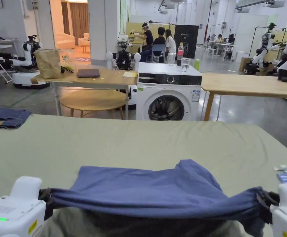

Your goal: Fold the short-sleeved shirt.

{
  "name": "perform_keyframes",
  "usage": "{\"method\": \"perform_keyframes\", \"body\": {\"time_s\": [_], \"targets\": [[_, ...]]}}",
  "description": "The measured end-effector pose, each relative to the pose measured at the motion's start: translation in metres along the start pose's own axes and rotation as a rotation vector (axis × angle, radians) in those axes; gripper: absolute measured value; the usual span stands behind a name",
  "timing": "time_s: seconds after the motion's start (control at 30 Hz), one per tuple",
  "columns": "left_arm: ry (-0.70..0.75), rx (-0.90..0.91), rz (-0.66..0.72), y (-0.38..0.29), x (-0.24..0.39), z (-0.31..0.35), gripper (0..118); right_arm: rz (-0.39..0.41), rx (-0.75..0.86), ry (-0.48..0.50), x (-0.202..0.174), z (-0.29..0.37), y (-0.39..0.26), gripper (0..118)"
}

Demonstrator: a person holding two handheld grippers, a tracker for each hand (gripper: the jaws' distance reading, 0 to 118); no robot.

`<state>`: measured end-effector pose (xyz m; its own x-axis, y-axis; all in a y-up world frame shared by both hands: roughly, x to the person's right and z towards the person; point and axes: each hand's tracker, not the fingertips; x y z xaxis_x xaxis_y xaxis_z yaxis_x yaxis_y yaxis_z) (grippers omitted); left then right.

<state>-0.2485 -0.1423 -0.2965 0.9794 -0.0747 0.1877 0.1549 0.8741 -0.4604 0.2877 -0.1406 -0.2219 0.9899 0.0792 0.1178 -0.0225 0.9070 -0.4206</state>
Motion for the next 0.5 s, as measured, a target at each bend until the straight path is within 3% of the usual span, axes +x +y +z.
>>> {"method": "perform_keyframes", "body": {"time_s": [0.1, 0.2, 0.23, 0.27, 0.3, 0.33, 0.37, 0.4, 0.5], "targets": [[0.000, -0.095, 0.085, -0.057, -0.002, -0.007, 0, -0.021, -0.163, -0.004, -0.012, -0.008, -0.070, 0], [-0.013, -0.134, 0.129, -0.072, -0.001, -0.012, 0, -0.040, -0.203, 0.006, -0.020, -0.014, -0.097, 0], [0.000, -0.116, 0.123, -0.072, 0.001, -0.009, 7, -0.039, -0.205, 0.008, -0.021, -0.014, -0.098, 2], [0.039, -0.080, 0.107, -0.068, 0.002, -0.006, 26, -0.039, -0.207, 0.006, -0.023, -0.011, -0.093, 9], [0.041, -0.067, 0.109, -0.061, 0.004, 0.001, 72, -0.050, -0.186, -0.015, -0.026, -0.005, -0.084, 40], [0.045, -0.042, 0.117, -0.055, 0.007, 0.009, 102, -0.069, -0.140, -0.029, -0.030, 0.005, -0.074, 77], [0.022, 0.025, 0.124, -0.048, 0.014, 0.021, 114, -0.104, -0.083, -0.009, -0.034, 0.015, -0.062, 108], [-0.018, 0.083, 0.119, -0.044, 0.015, 0.032, 115, -0.131, -0.022, 0.029, -0.040, 0.025, -0.051, 118], [-0.056, 0.174, 0.040, -0.033, 0.043, 0.055, 115, -0.149, 0.076, 0.086, -0.065, 0.050, -0.026, 118]]}}
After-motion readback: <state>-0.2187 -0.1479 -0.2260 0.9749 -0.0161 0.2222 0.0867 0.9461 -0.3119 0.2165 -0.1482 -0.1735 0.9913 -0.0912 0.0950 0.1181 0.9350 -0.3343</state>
